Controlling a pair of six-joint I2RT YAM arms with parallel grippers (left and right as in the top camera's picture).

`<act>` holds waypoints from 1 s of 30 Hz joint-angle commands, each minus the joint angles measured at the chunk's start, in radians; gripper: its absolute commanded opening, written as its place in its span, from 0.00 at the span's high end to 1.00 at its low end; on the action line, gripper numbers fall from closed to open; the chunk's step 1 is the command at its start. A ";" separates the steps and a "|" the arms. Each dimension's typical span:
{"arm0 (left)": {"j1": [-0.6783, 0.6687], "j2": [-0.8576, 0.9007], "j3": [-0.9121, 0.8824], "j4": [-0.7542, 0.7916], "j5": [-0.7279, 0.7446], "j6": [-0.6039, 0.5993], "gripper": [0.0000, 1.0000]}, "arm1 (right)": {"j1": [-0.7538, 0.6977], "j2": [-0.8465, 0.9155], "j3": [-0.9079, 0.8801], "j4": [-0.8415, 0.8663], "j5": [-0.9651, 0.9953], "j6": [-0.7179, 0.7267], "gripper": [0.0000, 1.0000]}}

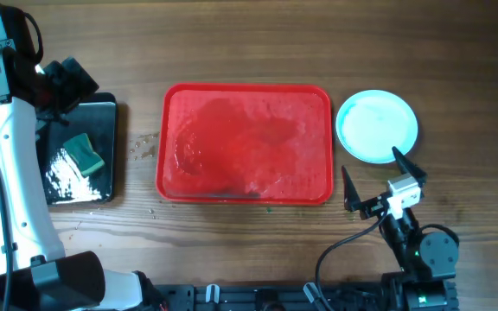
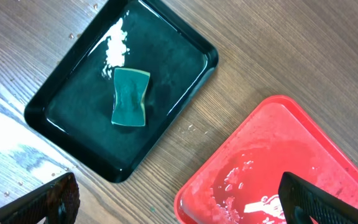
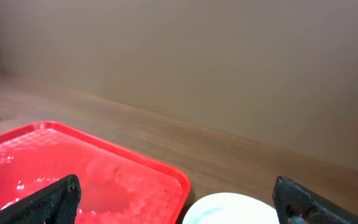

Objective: Clean dirty plates on tray and stack at the side

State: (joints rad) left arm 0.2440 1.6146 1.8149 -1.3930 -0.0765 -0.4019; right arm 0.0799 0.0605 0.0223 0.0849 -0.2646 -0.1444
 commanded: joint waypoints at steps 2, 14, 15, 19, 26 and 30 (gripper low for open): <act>0.000 0.003 0.004 0.000 0.005 0.004 0.00 | -0.003 -0.058 -0.017 -0.061 -0.024 -0.013 0.00; -0.002 0.003 0.004 0.000 0.005 0.004 0.00 | -0.002 -0.044 -0.017 -0.060 -0.025 -0.013 0.00; -0.002 0.003 0.004 0.000 0.005 0.004 0.00 | -0.002 -0.044 -0.017 -0.060 -0.025 -0.013 0.00; 0.001 0.003 0.004 0.000 0.005 0.004 0.00 | -0.002 -0.044 -0.017 -0.060 -0.025 -0.013 0.00; -0.130 -0.135 0.001 -0.004 -0.195 0.028 0.00 | -0.002 -0.044 -0.017 -0.060 -0.025 -0.013 0.00; -0.211 -0.292 -0.049 0.070 -0.232 0.028 0.00 | -0.002 -0.044 -0.017 -0.060 -0.025 -0.013 0.00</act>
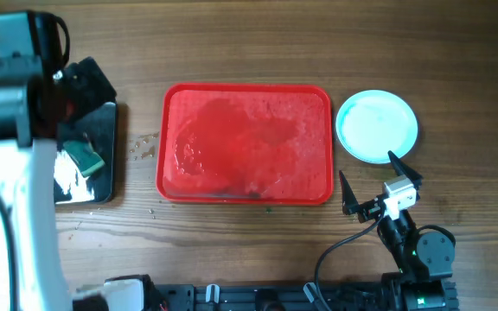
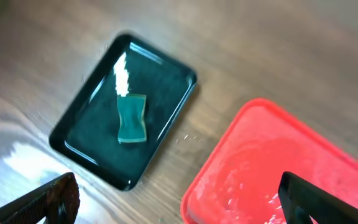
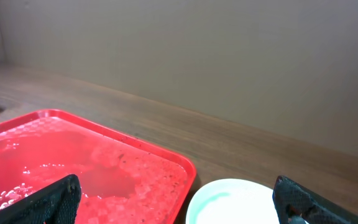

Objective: Clean dirty plates on tray and stack at the side

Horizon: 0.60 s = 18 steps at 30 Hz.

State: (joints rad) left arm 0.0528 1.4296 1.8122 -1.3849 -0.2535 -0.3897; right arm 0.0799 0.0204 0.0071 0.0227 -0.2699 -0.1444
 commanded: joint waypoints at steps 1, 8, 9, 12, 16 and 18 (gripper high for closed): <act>-0.019 -0.167 -0.112 0.145 -0.020 0.020 0.00 | -0.002 -0.004 -0.002 0.002 -0.019 -0.013 0.00; -0.019 -0.656 -0.858 0.924 0.298 0.309 0.00 | -0.002 -0.004 -0.002 0.002 -0.019 -0.013 0.00; -0.019 -0.726 -0.969 1.020 0.314 0.317 0.00 | -0.002 -0.004 -0.002 0.002 -0.019 -0.013 0.00; -0.020 -0.930 -1.274 1.237 0.317 0.328 0.00 | -0.002 -0.004 -0.002 0.002 -0.019 -0.013 0.00; -0.039 -1.153 -1.528 1.311 0.316 0.364 0.00 | -0.002 -0.004 -0.002 0.002 -0.019 -0.013 0.00; -0.044 -1.248 -1.606 1.311 0.315 0.386 0.00 | -0.002 -0.004 -0.002 0.002 -0.019 -0.013 0.00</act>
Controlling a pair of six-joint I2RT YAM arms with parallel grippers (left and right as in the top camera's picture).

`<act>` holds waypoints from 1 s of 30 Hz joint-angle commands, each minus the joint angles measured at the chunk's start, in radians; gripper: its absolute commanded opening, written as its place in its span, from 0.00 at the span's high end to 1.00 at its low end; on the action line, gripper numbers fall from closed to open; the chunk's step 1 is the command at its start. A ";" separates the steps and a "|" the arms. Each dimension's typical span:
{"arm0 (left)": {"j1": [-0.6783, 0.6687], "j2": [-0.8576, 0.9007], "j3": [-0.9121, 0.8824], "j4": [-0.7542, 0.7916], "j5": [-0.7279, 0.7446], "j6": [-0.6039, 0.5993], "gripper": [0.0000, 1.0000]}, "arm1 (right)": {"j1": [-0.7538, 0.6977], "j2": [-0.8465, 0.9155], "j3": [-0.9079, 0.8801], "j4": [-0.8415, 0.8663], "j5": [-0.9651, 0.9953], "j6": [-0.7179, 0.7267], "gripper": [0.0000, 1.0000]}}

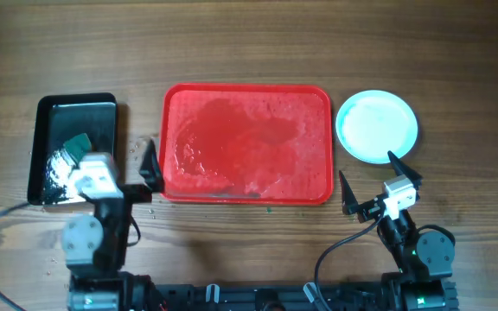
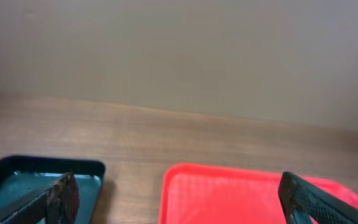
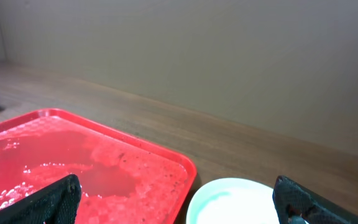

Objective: Clean dirty plates on tray and stack at the side

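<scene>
The red tray [image 1: 245, 142] lies at the table's middle, wet and foamy, with no plate on it. A light-blue plate [image 1: 377, 126] rests on the wood to its right, and its near rim shows in the right wrist view [image 3: 235, 202]. My right gripper [image 1: 377, 180] is open, low in front of that plate, and holds nothing. My left gripper [image 1: 111, 164] is also open and empty, low at the front left, between the black tray [image 1: 50, 112] and the red tray [image 2: 253, 193]. A green sponge [image 1: 78, 142] lies in the black tray.
White foam [image 1: 59, 168] sits in the black tray's near end. Water drops [image 1: 141, 145] speckle the wood between the two trays. Both arm bases stand at the table's front edge. A plain wall [image 2: 179, 56] backs the table.
My left arm has gone from high over the black tray to low at the table's front left, its camera now level across the table. The right arm, plate and trays have not moved.
First my left gripper hung open close above the black tray, with the sponge lying in it. Then it was higher, with the whole tray in its view. Now it is down at the front. My right gripper stayed open in front of the plate throughout.
</scene>
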State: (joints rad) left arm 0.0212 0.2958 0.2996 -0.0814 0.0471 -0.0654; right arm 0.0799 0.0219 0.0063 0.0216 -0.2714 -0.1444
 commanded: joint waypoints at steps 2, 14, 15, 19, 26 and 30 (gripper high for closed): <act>-0.013 -0.174 -0.135 0.007 0.012 0.062 0.00 | -0.002 -0.006 -0.001 0.003 -0.018 -0.013 0.00; -0.013 -0.293 -0.294 0.026 0.026 0.061 0.00 | -0.002 -0.006 -0.001 0.003 -0.018 -0.013 0.00; -0.013 -0.293 -0.294 0.007 0.031 0.061 0.00 | -0.002 -0.006 -0.001 0.003 -0.018 -0.013 0.00; -0.013 -0.293 -0.294 0.011 0.031 0.058 0.00 | -0.002 -0.006 -0.001 0.003 -0.018 -0.013 0.00; -0.013 -0.290 -0.294 0.011 0.031 0.058 0.00 | -0.002 -0.006 -0.001 0.003 -0.018 -0.013 0.00; -0.013 -0.290 -0.294 0.011 0.031 0.058 0.00 | -0.002 -0.006 -0.001 0.003 -0.018 -0.013 0.00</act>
